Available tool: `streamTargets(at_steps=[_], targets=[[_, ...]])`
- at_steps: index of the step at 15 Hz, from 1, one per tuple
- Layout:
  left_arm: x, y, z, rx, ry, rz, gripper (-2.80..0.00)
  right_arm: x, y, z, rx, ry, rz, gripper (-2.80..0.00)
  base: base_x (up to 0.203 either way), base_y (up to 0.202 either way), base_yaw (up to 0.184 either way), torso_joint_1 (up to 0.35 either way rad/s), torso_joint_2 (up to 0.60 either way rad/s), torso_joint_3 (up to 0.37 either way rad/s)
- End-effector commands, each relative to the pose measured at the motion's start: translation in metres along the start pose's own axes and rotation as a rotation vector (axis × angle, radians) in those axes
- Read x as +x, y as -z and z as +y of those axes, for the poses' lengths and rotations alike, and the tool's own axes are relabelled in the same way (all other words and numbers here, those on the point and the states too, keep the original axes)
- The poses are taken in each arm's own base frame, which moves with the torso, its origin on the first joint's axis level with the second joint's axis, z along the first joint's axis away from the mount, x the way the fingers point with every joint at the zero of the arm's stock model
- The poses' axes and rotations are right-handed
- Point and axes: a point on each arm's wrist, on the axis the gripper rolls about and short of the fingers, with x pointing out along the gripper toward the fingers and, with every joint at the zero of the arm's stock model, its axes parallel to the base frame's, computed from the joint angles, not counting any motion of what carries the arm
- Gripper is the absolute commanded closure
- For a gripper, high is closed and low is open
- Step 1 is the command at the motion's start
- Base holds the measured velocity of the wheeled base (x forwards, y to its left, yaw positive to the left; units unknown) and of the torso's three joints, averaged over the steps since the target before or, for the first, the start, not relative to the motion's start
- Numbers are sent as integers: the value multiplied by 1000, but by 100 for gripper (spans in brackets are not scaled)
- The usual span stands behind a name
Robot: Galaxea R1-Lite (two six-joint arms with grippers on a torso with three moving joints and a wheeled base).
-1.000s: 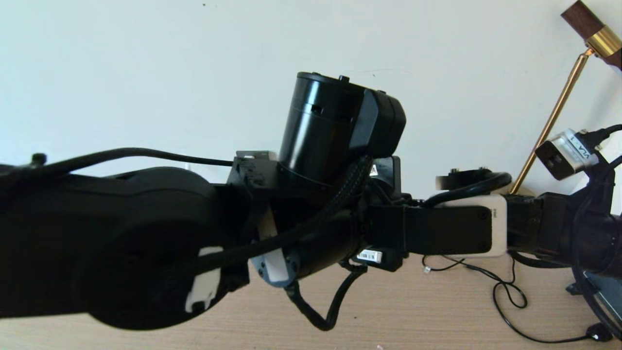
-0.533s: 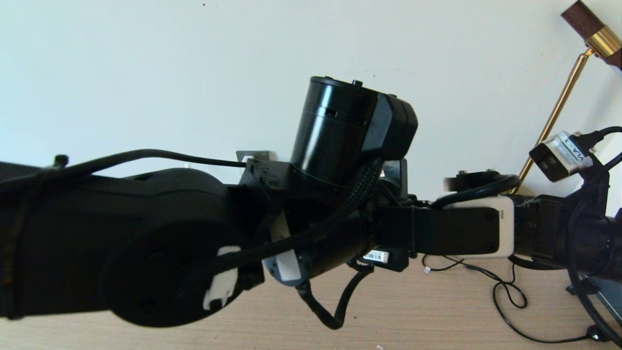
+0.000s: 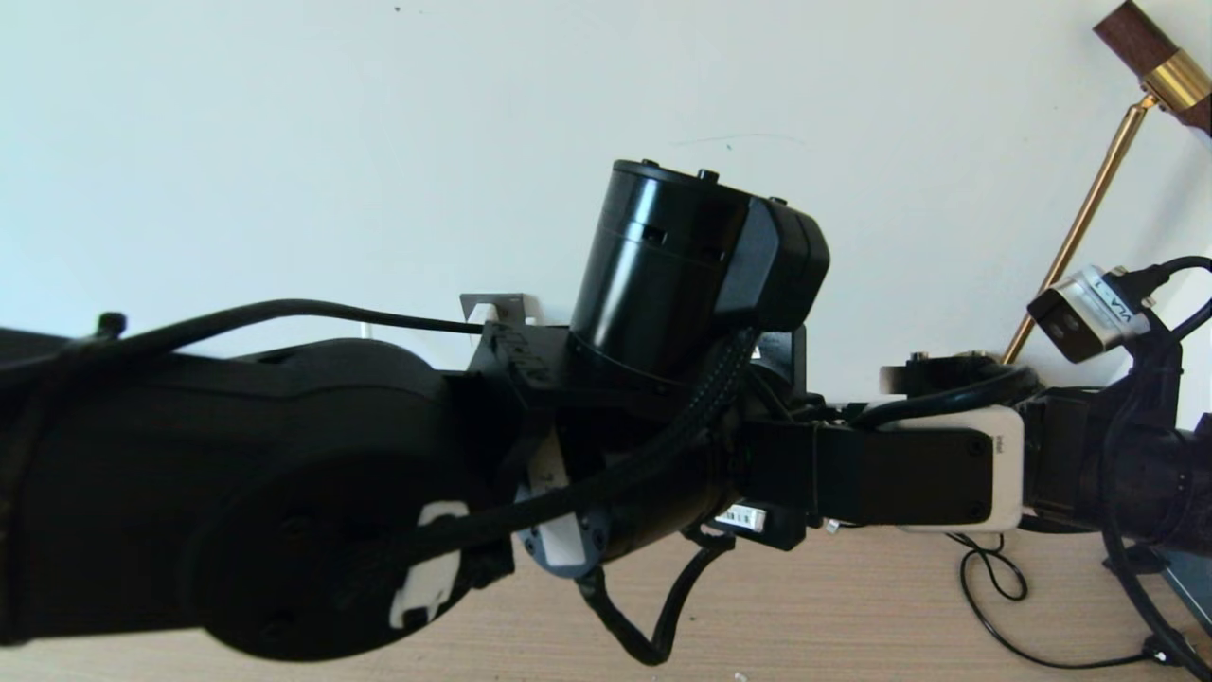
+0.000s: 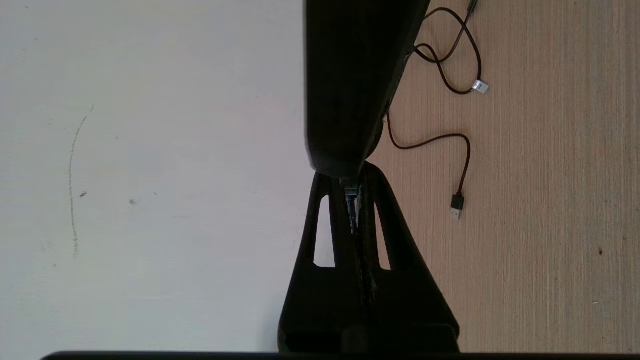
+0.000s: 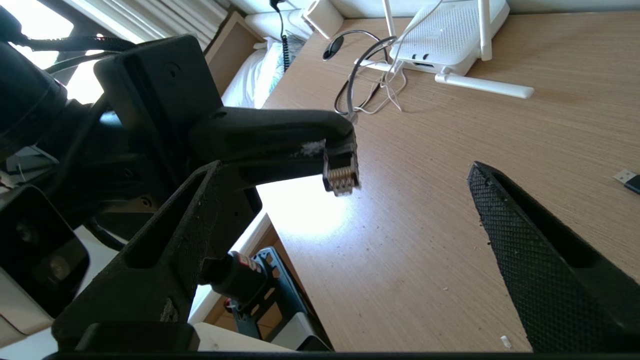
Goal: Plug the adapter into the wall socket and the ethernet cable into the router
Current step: Hand it to the other hand
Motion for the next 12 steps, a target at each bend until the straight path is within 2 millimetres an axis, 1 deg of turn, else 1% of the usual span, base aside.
streamTargets(at_steps=[1,12], targets=[[-2,0,1,5,-5,-3,0,-1,0,1,-1,-6,-2,0,0,0,0,0,0,0],[-1,-4,-8,13,9,-18,0,0,-2,2,-8,-9,-6,0,0,0,0,0,0,0]])
